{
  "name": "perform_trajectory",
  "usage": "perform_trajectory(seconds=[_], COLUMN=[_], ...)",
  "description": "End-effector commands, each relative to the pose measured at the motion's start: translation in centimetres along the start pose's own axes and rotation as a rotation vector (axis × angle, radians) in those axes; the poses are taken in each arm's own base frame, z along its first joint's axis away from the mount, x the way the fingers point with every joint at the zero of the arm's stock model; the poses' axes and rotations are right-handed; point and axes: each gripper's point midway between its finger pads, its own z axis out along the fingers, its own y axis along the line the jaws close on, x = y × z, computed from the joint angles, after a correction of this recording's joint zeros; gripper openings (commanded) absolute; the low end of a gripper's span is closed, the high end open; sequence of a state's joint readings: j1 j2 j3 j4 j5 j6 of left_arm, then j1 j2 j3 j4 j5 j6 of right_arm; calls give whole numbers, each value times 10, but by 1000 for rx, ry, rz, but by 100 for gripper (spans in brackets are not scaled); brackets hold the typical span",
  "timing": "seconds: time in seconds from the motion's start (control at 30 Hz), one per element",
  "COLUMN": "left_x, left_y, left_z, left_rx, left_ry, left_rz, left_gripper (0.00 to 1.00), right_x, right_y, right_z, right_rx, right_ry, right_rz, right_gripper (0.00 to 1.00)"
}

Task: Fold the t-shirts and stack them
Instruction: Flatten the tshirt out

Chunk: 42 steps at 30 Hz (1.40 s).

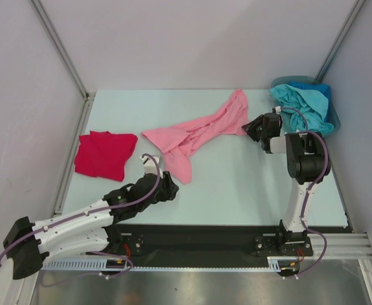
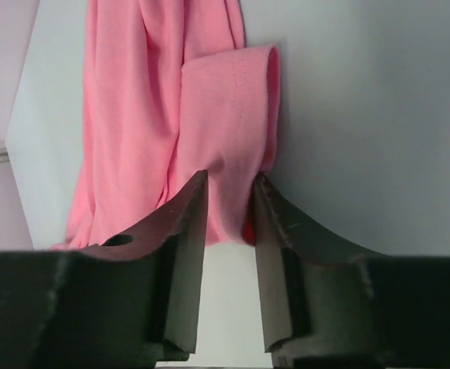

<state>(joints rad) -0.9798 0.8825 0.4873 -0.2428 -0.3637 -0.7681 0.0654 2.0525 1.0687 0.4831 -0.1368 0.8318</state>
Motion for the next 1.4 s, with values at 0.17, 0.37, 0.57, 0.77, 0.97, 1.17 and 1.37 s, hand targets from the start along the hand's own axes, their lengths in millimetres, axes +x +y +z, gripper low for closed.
perform_trajectory(seconds=[0.17,0.37,0.57,0.77,0.97,1.17,1.37], left_x=[-5,0,1,3,-19,-25,-19], left_y=[-4,0,-2,-2,-12,-19,-15], left_z=[-2,-2,13,56,93,111,115], left_rx=[10,5,-3,-83,-110,-110,-123], left_ry=[-19,-12,-28,-12,-7,13,24], left_rz=[-25,-31,-17,57,62,72,78], left_gripper=[51,52,53,55,54,54,54], right_x=[-19,-32,-43,-47,-47,-44,-45], right_y=[21,24,29,35,32,28,30], right_z=[-10,-23,-43,-59,-67,-66,-66], right_rx=[3,56,73,59,63,62,48], right_ry=[-66,-104,-147,-163,-165,-155,-160], right_rz=[-57,-92,-110,-113,-111,-100,-88], right_gripper=[7,0,0,0,0,0,0])
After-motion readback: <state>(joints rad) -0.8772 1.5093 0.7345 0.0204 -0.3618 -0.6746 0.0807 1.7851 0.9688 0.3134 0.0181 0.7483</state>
